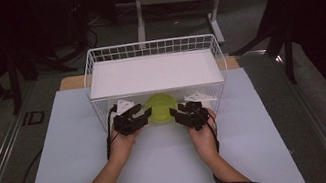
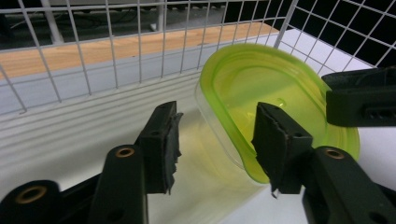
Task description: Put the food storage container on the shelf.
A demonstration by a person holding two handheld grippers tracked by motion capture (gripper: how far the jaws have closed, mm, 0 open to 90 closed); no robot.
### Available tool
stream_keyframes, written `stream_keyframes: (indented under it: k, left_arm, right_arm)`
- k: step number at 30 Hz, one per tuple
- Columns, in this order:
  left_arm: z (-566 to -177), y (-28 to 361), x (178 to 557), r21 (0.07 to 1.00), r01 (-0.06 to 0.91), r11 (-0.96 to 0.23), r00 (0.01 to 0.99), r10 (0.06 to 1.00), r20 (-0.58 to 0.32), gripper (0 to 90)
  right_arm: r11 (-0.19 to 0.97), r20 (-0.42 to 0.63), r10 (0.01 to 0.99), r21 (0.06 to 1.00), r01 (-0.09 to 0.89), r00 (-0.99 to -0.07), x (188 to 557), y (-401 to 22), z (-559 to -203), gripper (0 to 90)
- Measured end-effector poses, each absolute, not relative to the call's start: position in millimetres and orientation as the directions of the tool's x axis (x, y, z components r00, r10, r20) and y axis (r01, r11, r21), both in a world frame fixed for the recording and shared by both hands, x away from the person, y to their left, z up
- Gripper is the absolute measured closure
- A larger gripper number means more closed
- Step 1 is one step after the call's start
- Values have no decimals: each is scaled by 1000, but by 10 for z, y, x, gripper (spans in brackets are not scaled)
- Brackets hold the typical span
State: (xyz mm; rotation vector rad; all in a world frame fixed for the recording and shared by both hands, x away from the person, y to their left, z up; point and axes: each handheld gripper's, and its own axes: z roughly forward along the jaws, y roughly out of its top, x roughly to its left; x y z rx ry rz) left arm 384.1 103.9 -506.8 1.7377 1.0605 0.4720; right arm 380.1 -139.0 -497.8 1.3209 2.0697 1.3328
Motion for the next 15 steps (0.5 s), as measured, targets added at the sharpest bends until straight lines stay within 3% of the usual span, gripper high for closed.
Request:
stream_keyframes:
  k: [15]
  left_arm:
    - [-5049,1151,3728,893,444,-73,559,801,-213,430]
  right_arm:
    - [127,172,827,870,476,-536,3675,-1430,-4826,513]
